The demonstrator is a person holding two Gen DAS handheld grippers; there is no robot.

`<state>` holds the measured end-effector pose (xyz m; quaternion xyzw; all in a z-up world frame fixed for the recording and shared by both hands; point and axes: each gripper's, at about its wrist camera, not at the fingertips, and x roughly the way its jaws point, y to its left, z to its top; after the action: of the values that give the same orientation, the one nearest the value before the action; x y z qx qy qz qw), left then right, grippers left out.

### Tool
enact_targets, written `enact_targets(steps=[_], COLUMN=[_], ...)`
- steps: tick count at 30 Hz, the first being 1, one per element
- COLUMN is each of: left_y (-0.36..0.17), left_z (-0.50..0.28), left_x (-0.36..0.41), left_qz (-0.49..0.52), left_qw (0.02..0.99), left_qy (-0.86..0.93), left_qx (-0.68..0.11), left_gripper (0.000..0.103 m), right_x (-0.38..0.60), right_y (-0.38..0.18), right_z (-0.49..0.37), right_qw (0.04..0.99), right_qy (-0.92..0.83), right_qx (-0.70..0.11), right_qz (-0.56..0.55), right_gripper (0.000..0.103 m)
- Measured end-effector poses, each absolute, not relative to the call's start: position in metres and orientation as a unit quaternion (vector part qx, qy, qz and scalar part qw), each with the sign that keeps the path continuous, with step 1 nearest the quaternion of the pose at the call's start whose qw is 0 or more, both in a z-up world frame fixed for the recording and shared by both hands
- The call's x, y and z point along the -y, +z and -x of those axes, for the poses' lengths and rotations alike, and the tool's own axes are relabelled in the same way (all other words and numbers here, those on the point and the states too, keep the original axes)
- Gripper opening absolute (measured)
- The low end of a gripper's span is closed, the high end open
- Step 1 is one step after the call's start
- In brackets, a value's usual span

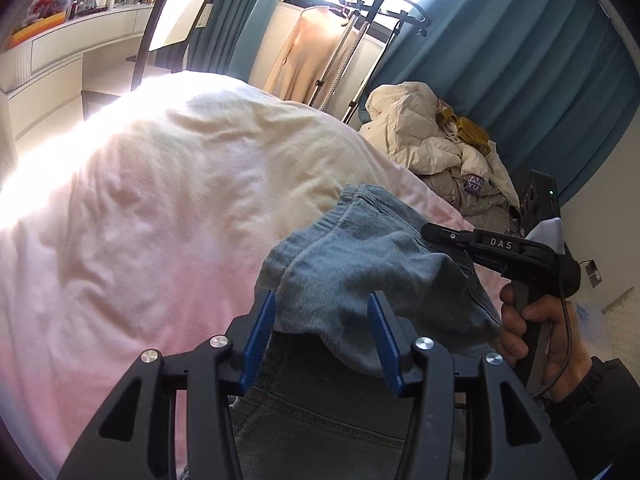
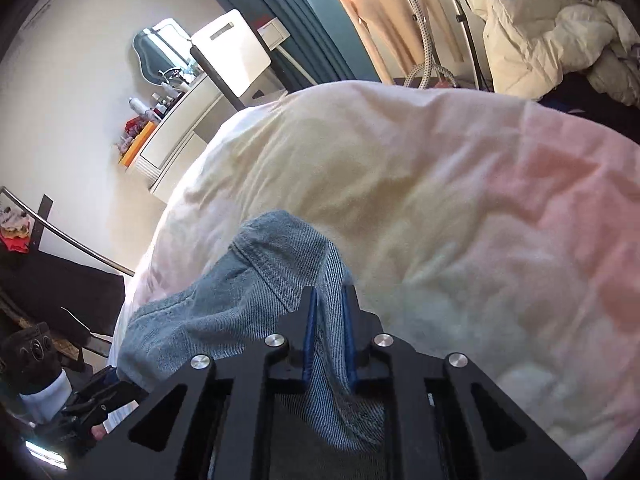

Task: Fold clothes

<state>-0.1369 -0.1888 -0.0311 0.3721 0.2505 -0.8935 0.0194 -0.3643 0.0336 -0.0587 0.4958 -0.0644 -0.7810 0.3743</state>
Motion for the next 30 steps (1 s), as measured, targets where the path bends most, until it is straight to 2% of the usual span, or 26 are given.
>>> enact_targets(steps=[5,11,19,25,28,30], left_y=[-0.02,-0.018,-0.038,-0.043,-0.037,-0.035], left_z=[0.121,0.107,0.115,0.126,0.124,0.121], left_x=[0.213,0.244,0.239,0.209,0.193,0.183], left_qz=[-0.339,-0.325,-0.395,-0.43,-0.434,-0.435], left_qw=[0.016,0.013,0.002,-0.032,-0.046,-0.055], left_qy=[-0.892,-0.875,-0.852,-0.854,-0.858,-0.858], left_qx=[-0.3,-0.359,-0.343,-0.291,-0.271,-0.266], left_gripper=[0.049,0.049,0.049,0.049,0.049,0.049], right_x=[-0.046,-0.045,-0.049,-0.069,-0.081,-0.084], right_y=[-0.009,0.018,-0.05,-0.108,-0.116,-0.114], right_z=[0.304,0.192,0.074,0.05,0.049,0.049], right_qw=[0.384,0.43,0.442,0.39,0.38,0.378], right_qy=[-0.808,-0.807,-0.78,-0.776,-0.773,-0.776], right_qx=[0.061,0.004,-0.084,-0.047,-0.013,-0.015], right_qz=[-0.442,-0.405,-0.435,-0.493,-0.507,-0.504], right_gripper=[0.005,0.004,0.004,0.006,0.012,0.012])
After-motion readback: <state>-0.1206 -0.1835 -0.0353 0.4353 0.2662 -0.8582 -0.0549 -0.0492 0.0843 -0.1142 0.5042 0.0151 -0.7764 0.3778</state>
